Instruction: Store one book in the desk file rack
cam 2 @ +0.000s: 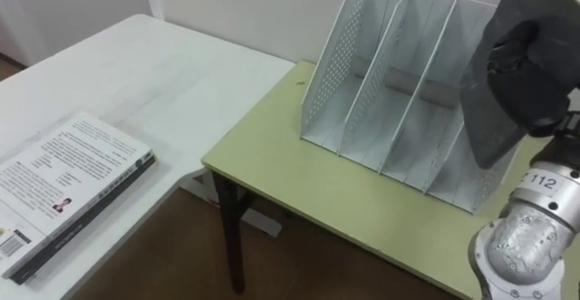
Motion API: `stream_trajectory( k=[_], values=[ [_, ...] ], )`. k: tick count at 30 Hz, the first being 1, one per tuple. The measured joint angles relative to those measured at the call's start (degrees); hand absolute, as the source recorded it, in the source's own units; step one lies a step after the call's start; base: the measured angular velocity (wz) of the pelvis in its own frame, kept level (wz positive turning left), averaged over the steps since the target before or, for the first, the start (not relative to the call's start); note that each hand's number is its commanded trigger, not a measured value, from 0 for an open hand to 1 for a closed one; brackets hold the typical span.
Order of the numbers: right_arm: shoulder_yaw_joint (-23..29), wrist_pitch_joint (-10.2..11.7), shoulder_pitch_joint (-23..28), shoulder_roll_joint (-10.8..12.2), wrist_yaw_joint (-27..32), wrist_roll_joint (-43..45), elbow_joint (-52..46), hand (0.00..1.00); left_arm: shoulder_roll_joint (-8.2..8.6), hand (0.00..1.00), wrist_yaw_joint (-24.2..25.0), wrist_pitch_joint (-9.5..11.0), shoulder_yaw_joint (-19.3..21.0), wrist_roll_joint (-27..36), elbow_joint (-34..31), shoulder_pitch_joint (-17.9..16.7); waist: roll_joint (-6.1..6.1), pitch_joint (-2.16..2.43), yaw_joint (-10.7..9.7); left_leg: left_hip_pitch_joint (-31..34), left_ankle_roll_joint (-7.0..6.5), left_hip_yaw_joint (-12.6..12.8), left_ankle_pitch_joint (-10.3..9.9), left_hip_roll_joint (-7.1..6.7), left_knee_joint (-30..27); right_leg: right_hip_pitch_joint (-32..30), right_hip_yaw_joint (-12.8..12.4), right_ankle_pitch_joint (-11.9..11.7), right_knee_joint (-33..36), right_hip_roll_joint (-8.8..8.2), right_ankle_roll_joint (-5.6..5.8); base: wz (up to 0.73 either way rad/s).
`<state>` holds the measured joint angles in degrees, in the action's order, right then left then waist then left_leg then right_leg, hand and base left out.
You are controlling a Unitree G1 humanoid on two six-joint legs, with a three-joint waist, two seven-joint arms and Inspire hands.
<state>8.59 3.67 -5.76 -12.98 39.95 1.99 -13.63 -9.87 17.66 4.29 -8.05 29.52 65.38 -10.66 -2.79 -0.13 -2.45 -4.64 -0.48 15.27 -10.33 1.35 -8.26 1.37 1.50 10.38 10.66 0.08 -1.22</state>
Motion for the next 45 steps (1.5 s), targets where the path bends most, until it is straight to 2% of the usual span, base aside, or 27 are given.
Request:
stream_trajectory(
  k=[5,12,15,18,22,25,27,33,37,42,45],
  values=[
    [0.0,0.0,-0.5,0.0,-0.1,0.1,0.2,1.0,0.01,0.0,-0.1,-0.2,0.0,-0.4,0.0,0.2,0.03,0.0,0.3,0.0,0.0,0.0,0.0,0.01,0.0,0.0,0.1,0.0,0.0,-0.01,0.0,0.0],
    [0.1,-0.2,-4.7,0.0,-1.5,0.4,2.0,1.0,0.05,0.0,-0.2,-0.5,0.0,-0.4,0.2,0.3,0.23,0.06,0.4,0.3,0.0,-0.3,0.0,0.0,0.0,-0.1,0.4,0.0,0.0,-0.06,0.0,0.01],
    [0.7,-1.9,-7.5,-0.1,-2.0,0.4,2.3,1.0,0.17,0.0,-0.3,-0.8,0.0,-0.4,-0.1,0.2,0.46,0.18,0.4,0.3,0.0,-0.4,0.0,-0.02,0.0,-0.2,0.5,0.0,0.1,-0.07,0.0,0.01],
    [0.8,-2.4,-10.4,-0.5,-2.1,0.4,4.1,1.0,0.21,0.0,-0.7,-1.5,0.0,-0.4,-0.3,0.2,0.55,0.24,0.3,0.3,0.0,-0.5,0.0,-0.01,0.0,0.0,0.8,0.0,0.1,-0.09,-0.02,0.01],
    [1.6,-3.1,-11.4,-0.5,-2.3,0.1,6.4,1.0,0.11,0.0,-0.9,-2.4,0.1,-0.5,-0.9,0.1,0.52,0.22,0.4,0.1,0.0,-1.1,0.0,-0.05,0.0,0.6,1.4,0.0,0.0,-0.19,-0.02,0.08],
    [2.4,-5.2,-13.4,-0.5,-2.7,0.1,10.8,1.0,0.09,0.0,-0.9,-3.2,0.6,-1.8,-1.2,0.1,0.5,0.21,0.5,0.1,0.0,-1.2,0.0,-0.06,0.0,0.6,1.8,0.0,0.0,-0.24,-0.02,0.01],
    [2.4,-7.3,-13.4,-0.5,-3.3,0.1,11.2,1.0,0.2,0.0,-0.9,-4.0,1.1,-2.2,-1.2,0.1,0.5,0.21,0.7,0.1,0.0,-1.2,0.0,-0.05,0.0,0.6,1.8,0.0,0.0,-0.23,-0.02,0.0],
    [2.3,-10.9,-15.5,-0.8,-3.7,0.3,11.2,1.0,0.01,0.0,-1.2,-5.6,1.2,-2.8,-1.4,0.8,0.34,0.17,0.9,0.3,0.0,-1.2,0.0,-0.05,-0.1,0.4,1.8,0.0,0.0,-0.22,-0.02,0.0],
    [2.3,-11.3,-17.7,-1.3,-3.5,0.4,11.3,1.0,-0.22,0.0,-1.2,-5.8,1.2,-3.2,-1.4,1.1,-0.08,0.09,1.0,0.5,0.0,-1.5,0.0,-0.05,-0.1,0.3,2.0,0.0,0.0,-0.2,-0.02,0.0],
    [2.2,-11.3,-20.8,-3.7,-3.2,0.3,15.3,1.0,-0.6,0.0,-1.3,-6.1,1.2,-4.1,-1.6,1.3,-0.88,0.08,1.2,0.5,0.0,-2.1,0.0,-0.08,-0.1,0.6,3.4,0.0,0.0,-0.37,-0.04,0.05],
    [2.2,-11.3,-22.7,-4.8,-3.1,-0.6,19.7,1.0,-0.67,0.0,-1.3,-6.6,1.2,-4.2,-1.6,1.6,-0.96,0.1,1.3,0.7,0.0,-2.4,0.0,-0.14,-0.3,0.5,3.5,0.0,0.0,-0.47,-0.03,0.04]
  ],
)
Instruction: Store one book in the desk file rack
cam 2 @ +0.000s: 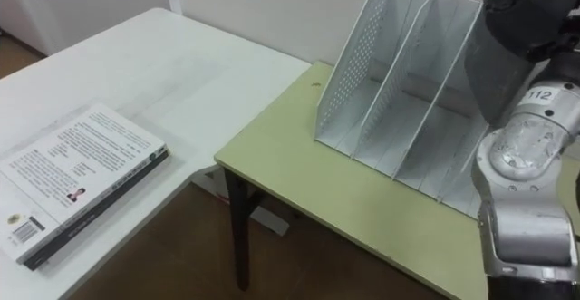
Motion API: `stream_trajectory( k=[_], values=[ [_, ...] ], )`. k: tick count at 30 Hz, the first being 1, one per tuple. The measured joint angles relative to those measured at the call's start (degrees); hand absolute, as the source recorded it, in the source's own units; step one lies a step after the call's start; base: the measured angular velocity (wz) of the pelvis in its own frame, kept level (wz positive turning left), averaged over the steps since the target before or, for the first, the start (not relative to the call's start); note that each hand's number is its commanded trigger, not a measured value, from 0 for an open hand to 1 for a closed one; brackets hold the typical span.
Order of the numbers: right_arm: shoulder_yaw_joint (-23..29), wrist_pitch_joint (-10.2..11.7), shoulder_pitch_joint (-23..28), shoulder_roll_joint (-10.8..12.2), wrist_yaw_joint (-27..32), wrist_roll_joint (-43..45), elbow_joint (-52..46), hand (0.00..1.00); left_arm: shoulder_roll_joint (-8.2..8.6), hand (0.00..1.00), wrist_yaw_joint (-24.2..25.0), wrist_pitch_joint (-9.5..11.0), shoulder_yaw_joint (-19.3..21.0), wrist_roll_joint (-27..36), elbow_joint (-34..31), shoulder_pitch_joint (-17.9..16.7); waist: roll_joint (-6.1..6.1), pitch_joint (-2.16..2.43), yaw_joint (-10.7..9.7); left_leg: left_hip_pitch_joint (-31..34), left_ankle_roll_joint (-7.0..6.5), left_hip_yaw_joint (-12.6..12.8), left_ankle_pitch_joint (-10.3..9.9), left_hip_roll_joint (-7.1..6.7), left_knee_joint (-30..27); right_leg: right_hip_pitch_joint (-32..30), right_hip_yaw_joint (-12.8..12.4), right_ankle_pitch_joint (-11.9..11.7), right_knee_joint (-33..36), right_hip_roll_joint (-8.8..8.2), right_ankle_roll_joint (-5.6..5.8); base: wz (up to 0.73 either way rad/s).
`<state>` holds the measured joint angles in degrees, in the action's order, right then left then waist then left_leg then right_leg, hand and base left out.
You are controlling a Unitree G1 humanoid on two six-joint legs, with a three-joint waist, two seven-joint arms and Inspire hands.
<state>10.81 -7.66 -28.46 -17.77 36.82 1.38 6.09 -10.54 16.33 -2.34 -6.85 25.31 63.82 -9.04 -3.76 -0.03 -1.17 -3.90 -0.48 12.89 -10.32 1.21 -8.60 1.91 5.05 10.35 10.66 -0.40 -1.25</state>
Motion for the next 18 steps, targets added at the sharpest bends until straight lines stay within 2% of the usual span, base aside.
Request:
stream_trajectory(
  k=[6,12,15,18],
  values=[
    [0.1,-2.3,-0.9,-0.7,0.7,-1.2,2.2,1.0,-0.02,0.0,0.0,-1.4,0.5,-0.1,0.1,0.5,0.09,0.18,0.1,0.9,0.0,-0.5,0.0,-0.06,-0.5,-0.7,0.2,0.0,0.2,-0.05,0.0,0.01],
    [0.1,-3.5,-2.1,-1.1,1.9,-1.9,3.2,1.0,-0.06,0.0,0.0,-2.4,0.6,-0.1,0.1,0.7,0.18,0.28,-0.1,1.3,-0.01,-0.9,0.0,-0.03,-0.7,-0.9,0.5,0.0,0.3,-0.09,-0.04,0.0],
    [-0.1,-4.5,-6.5,-3.8,2.1,-5.6,8.1,1.0,-0.18,0.0,0.0,-2.7,0.5,-0.2,0.0,0.8,0.1,0.25,0.0,1.2,-0.01,-1.1,0.0,-0.01,-0.7,-0.8,2.2,0.0,1.0,-0.34,-0.05,0.0],
    [-0.5,-4.7,-7.7,-5.0,2.2,-5.9,9.7,1.0,-0.46,0.0,0.1,-3.0,0.4,-0.2,-0.2,0.8,-0.29,0.28,0.0,1.2,-0.01,-1.5,0.0,-0.01,-0.8,-0.7,3.4,-0.1,1.1,-0.48,-0.07,0.01]
  ],
)
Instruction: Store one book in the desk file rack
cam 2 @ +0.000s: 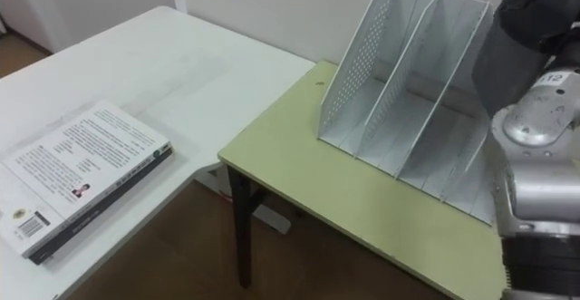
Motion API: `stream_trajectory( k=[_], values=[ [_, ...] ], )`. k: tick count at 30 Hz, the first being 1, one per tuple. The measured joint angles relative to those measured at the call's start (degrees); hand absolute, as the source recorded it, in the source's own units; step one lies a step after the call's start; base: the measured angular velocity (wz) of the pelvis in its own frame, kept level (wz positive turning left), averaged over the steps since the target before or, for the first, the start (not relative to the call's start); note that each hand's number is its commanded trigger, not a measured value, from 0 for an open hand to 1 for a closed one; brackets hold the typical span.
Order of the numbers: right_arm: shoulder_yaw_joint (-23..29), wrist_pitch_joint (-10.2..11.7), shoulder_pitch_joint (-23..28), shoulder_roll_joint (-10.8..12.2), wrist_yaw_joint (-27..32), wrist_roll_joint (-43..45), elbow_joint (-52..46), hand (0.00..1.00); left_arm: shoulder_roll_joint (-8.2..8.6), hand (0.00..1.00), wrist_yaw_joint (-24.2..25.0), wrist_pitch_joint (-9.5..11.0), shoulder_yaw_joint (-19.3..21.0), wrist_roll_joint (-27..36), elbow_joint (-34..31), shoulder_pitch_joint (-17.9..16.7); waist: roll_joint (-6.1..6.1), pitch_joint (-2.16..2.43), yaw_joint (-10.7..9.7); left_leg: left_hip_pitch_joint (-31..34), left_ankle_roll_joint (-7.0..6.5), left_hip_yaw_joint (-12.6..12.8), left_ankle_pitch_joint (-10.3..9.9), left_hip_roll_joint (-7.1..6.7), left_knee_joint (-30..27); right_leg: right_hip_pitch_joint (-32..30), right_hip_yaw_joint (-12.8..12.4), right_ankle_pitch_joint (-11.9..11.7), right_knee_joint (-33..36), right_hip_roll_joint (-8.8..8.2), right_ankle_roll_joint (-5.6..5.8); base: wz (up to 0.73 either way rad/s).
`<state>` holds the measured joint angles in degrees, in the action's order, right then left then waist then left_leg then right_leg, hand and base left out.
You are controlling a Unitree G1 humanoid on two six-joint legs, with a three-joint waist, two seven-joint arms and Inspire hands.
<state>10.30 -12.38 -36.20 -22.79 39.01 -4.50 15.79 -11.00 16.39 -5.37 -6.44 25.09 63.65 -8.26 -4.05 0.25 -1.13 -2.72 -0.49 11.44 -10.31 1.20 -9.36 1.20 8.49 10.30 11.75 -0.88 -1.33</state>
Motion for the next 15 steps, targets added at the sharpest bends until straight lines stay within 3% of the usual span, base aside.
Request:
stream_trajectory(
  k=[4,6,15],
  values=[
    [0.0,-0.3,-1.0,-0.1,0.0,-0.1,3.9,1.0,-0.78,0.0,0.1,-1.0,0.0,0.0,-0.2,0.0,-1.03,0.08,-0.1,-0.1,0.0,-0.4,0.0,0.0,-0.3,0.3,0.2,-0.1,0.0,-0.01,-0.11,0.01],
    [0.0,-1.6,-1.3,-0.1,0.0,-0.9,6.1,1.0,-1.15,0.0,0.1,-1.7,0.0,0.0,-0.6,-0.1,-1.41,0.26,-0.1,-0.1,-0.01,-0.5,0.0,-0.02,-0.5,0.3,0.2,-0.2,0.0,-0.05,-0.06,0.0],
    [0.0,-3.4,-5.3,-0.6,-0.2,-5.8,13.8,1.0,-1.23,0.0,0.1,-3.1,0.1,0.0,-1.5,-0.3,-1.18,0.28,0.0,0.0,-0.03,-0.8,0.0,-0.05,-1.0,0.7,0.4,-0.2,-0.2,-0.08,-0.01,0.01]
  ],
)
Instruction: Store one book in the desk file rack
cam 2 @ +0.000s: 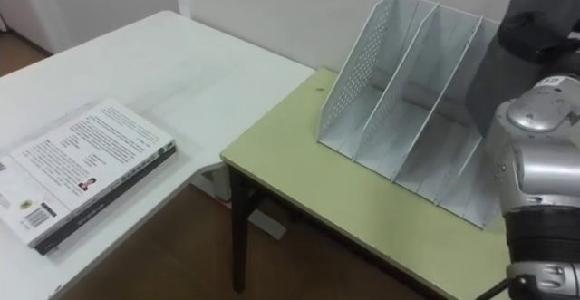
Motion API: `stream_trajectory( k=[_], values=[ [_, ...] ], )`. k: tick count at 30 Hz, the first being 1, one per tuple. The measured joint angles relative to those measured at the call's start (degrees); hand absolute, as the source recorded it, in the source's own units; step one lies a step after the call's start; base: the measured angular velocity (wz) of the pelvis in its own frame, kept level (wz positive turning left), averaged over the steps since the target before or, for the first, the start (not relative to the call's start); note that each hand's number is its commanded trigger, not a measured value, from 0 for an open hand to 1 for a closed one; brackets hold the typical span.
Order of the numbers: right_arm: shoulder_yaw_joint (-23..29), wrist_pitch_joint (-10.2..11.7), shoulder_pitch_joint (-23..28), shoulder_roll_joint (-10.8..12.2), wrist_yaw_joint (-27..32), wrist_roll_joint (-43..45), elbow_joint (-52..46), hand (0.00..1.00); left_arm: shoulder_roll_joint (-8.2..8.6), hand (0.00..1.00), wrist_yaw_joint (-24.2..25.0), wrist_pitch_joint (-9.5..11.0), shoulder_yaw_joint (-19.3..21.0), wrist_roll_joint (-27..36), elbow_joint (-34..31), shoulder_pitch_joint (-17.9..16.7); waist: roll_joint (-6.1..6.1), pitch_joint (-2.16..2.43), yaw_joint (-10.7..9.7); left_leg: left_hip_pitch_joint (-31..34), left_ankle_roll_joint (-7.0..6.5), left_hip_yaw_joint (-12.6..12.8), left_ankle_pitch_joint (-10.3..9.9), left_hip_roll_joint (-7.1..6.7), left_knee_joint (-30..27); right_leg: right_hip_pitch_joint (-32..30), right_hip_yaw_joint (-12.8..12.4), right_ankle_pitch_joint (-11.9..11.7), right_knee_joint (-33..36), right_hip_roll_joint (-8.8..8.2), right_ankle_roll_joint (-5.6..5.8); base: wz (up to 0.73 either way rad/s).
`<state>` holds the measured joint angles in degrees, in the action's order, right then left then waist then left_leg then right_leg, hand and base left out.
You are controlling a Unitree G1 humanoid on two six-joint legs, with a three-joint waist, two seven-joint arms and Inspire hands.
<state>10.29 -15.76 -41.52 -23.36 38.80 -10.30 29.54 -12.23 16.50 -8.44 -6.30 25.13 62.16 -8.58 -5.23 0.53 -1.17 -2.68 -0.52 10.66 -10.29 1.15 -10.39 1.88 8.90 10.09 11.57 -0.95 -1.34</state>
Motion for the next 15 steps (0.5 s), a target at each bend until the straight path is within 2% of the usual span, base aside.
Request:
stream_trajectory(
  k=[9,10,11,15],
  values=[
    [0.0,-0.6,-3.5,-2.8,-0.3,-0.8,5.7,1.0,0.24,0.0,0.0,-0.4,1.0,-0.6,-0.3,-0.1,0.41,0.24,-0.1,0.5,0.0,0.0,0.0,-0.03,0.0,0.0,0.3,0.0,-0.7,0.06,-0.02,0.01],
    [0.0,-0.6,-3.6,-3.0,-0.3,-0.8,5.7,0.26,0.25,0.0,0.0,-0.4,1.0,-0.7,-0.3,-0.1,0.48,0.28,-0.1,0.5,0.0,0.0,0.0,-0.03,0.0,0.0,0.4,-0.1,-0.8,0.06,-0.03,0.06],
    [0.0,-0.6,-3.8,-3.6,-0.4,-0.8,5.8,0.0,0.24,0.0,0.0,-0.5,1.0,-1.0,-0.4,-0.1,0.55,0.33,0.0,0.6,0.0,-0.1,0.0,-0.03,0.0,0.0,0.5,-0.1,-0.8,0.05,-0.03,0.06],
    [0.0,-0.6,-5.4,-4.0,-0.9,-1.4,7.4,0.0,0.22,0.0,0.0,-1.0,1.2,-1.0,-0.5,0.0,0.59,0.36,0.1,0.5,0.0,-0.2,0.0,0.01,0.0,0.0,0.5,-0.1,-0.8,0.09,-0.04,0.01]
  ],
)
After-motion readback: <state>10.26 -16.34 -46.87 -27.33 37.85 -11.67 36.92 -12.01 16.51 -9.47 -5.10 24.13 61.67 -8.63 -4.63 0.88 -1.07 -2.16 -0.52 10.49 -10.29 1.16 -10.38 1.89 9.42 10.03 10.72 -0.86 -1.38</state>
